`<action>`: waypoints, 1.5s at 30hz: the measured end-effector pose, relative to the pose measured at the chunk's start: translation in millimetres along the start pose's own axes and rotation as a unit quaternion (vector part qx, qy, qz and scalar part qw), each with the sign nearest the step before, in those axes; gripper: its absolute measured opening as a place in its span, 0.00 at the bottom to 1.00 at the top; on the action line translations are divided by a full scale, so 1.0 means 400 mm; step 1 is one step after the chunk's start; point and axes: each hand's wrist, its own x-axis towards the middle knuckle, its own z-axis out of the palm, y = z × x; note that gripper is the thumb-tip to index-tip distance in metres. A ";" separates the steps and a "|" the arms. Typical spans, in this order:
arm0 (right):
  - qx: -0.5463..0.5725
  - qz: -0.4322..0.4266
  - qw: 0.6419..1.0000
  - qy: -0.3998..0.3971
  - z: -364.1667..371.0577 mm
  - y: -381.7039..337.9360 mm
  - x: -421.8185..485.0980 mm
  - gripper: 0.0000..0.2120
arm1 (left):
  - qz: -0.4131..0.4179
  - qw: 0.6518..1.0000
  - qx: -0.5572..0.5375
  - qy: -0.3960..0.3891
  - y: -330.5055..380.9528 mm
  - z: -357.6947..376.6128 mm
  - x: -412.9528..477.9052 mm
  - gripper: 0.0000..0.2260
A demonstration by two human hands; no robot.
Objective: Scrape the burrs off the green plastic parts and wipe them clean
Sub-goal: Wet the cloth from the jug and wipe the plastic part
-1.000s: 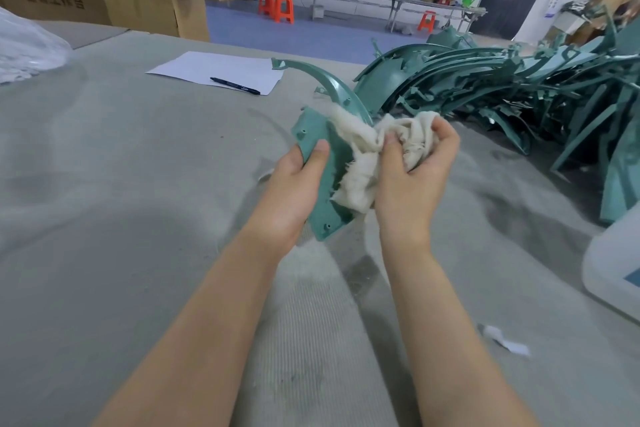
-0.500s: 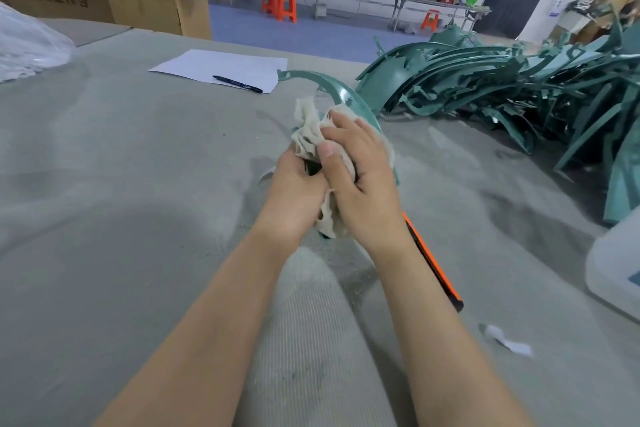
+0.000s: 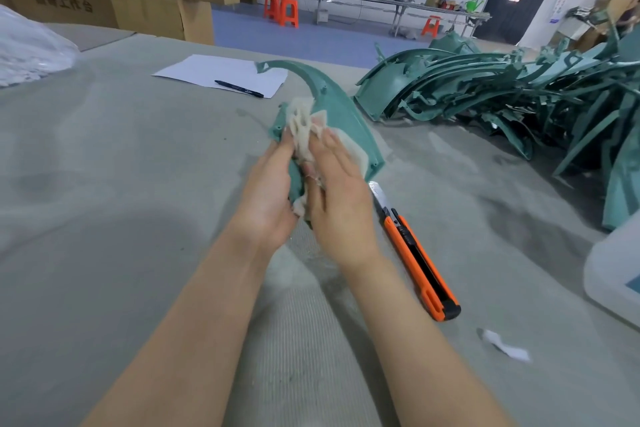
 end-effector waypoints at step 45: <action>0.243 0.426 0.832 0.260 -0.165 0.176 0.034 0.12 | 0.095 0.981 0.166 0.014 0.035 -0.046 0.005 0.07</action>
